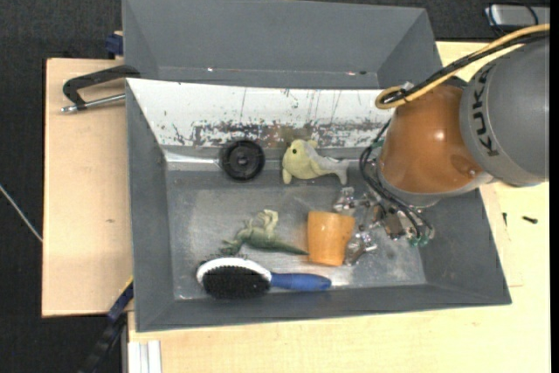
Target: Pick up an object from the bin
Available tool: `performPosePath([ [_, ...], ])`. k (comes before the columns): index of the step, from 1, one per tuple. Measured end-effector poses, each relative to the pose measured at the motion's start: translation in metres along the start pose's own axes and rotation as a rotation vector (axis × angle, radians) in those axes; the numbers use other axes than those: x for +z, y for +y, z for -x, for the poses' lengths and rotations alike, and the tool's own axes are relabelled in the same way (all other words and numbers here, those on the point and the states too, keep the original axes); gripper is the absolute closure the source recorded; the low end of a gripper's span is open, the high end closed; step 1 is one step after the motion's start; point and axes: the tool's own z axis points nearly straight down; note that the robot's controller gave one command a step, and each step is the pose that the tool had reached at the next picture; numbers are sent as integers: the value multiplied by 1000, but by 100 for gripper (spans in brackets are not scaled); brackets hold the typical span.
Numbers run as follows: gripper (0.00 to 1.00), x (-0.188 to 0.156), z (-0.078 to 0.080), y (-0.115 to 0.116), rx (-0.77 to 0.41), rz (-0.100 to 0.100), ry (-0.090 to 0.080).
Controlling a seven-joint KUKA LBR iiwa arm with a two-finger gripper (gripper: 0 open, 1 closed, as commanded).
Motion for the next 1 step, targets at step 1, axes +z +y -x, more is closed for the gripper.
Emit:
performPosePath([
  [1, 100, -144, 11, 6, 36, 1, -9],
])
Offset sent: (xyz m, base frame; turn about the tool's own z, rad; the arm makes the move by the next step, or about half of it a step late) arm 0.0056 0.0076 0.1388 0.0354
